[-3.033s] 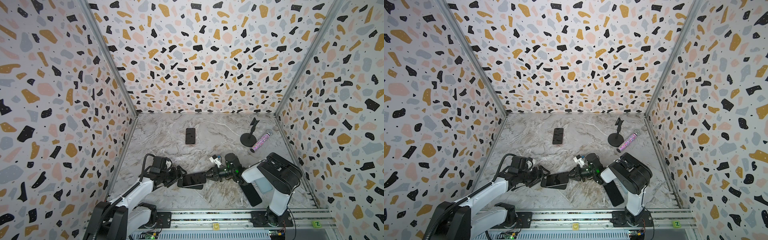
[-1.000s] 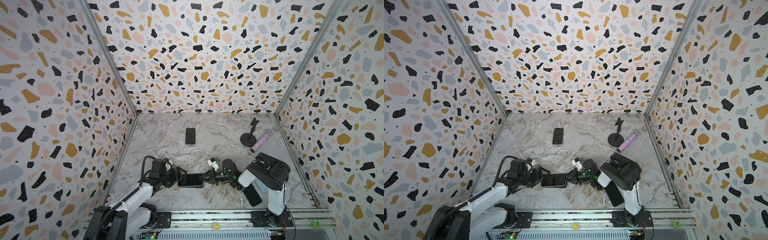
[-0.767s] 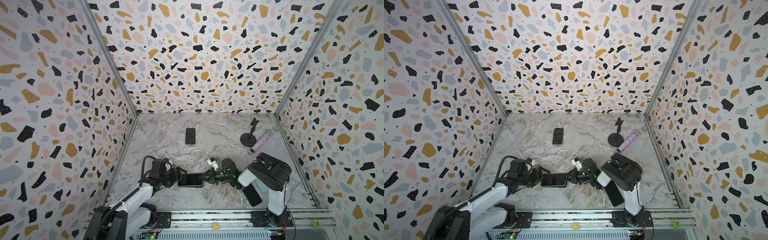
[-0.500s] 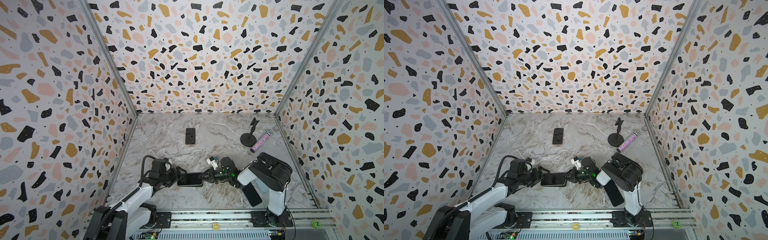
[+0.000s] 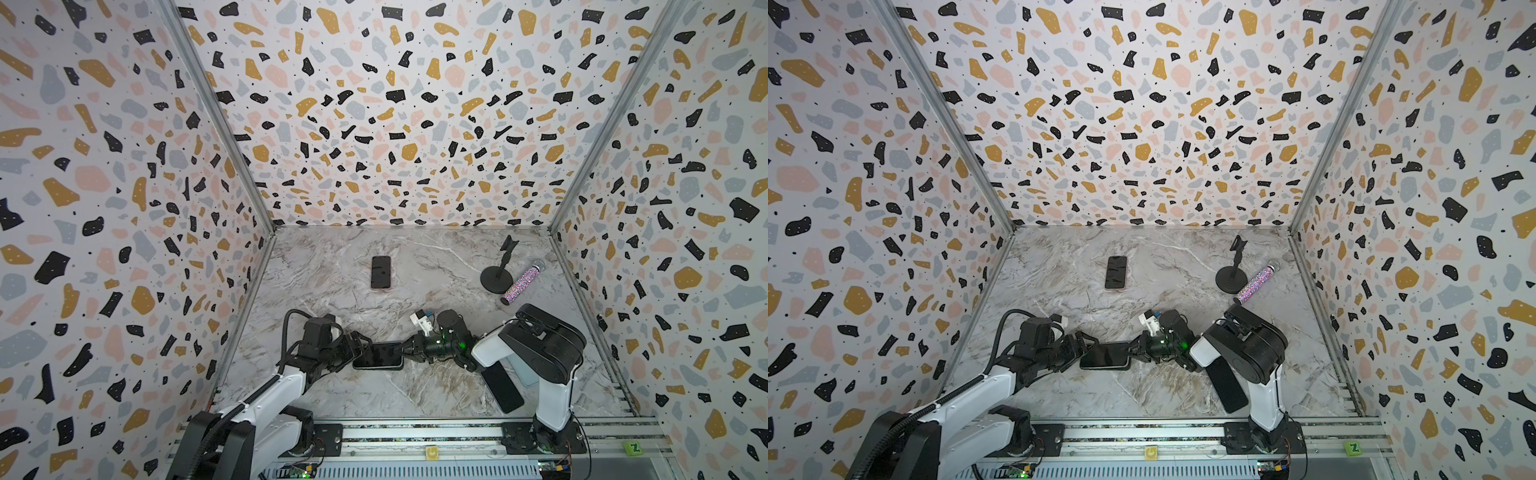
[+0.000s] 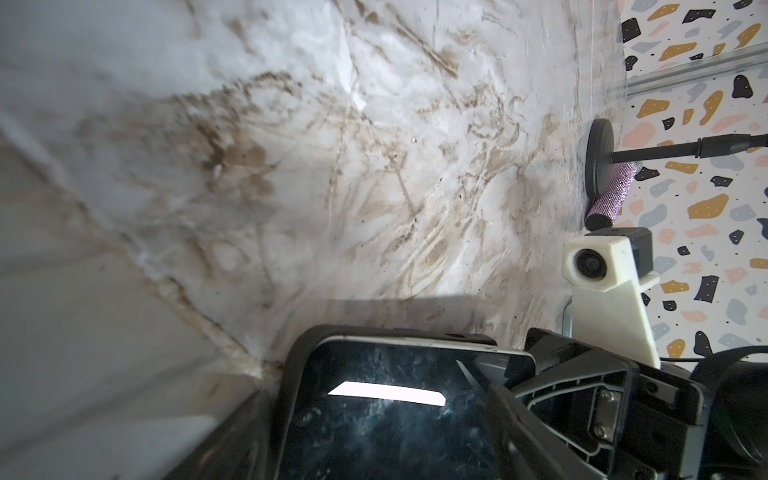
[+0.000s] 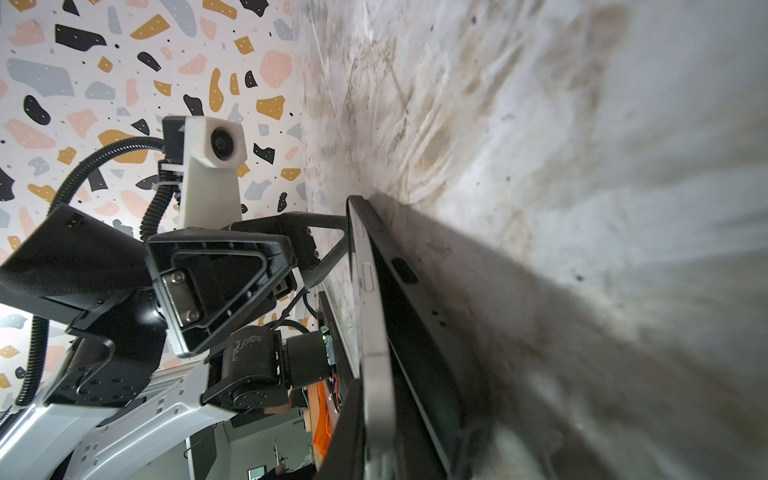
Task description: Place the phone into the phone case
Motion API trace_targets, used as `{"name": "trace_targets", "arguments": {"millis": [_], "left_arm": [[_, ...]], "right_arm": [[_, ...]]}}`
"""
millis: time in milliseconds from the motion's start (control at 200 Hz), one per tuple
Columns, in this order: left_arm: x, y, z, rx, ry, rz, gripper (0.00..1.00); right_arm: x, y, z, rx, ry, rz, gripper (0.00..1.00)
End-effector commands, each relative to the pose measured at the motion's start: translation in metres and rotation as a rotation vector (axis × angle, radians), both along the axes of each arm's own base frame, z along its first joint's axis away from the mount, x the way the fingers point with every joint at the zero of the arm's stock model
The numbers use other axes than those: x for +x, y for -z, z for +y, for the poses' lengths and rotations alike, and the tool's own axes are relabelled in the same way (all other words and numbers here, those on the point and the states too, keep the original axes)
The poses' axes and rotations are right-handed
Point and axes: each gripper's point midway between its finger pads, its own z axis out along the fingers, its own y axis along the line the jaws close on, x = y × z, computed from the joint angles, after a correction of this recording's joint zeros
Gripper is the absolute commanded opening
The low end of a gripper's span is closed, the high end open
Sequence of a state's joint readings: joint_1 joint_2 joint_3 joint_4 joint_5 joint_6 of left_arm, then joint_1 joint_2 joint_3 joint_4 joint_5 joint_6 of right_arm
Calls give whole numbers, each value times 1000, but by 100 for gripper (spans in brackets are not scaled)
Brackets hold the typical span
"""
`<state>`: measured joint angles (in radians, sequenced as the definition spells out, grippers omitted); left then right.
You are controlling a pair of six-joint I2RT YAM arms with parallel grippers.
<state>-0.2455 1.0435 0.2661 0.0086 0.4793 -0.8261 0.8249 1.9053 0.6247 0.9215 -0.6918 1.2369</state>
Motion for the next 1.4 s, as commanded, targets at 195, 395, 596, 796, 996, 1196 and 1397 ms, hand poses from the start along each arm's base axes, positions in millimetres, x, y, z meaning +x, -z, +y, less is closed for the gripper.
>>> {"name": "trace_targets", "arguments": {"millis": [195,395,596,796,996,1196,1397], "left_arm": [[-36,23,-10,-21,83,128,82],[-37,25,-8,-7,82,130,82],[-37,27,-6,2,76,131,82],[-39,28,-3,31,81,140,83],[-45,25,3,57,74,138,85],[-43,26,-4,17,81,133,86],[-29,19,-21,-7,118,105,85]], "right_arm": [[0,20,-14,-210,13,-10,24],[11,-4,-17,-236,8,-94,36],[18,-21,-27,-312,13,-176,43],[29,-27,-36,-375,-34,-282,47],[42,-14,-18,-419,-175,-396,53],[45,1,-5,-408,-253,-405,59],[33,5,-8,-380,-284,-383,57]]}}
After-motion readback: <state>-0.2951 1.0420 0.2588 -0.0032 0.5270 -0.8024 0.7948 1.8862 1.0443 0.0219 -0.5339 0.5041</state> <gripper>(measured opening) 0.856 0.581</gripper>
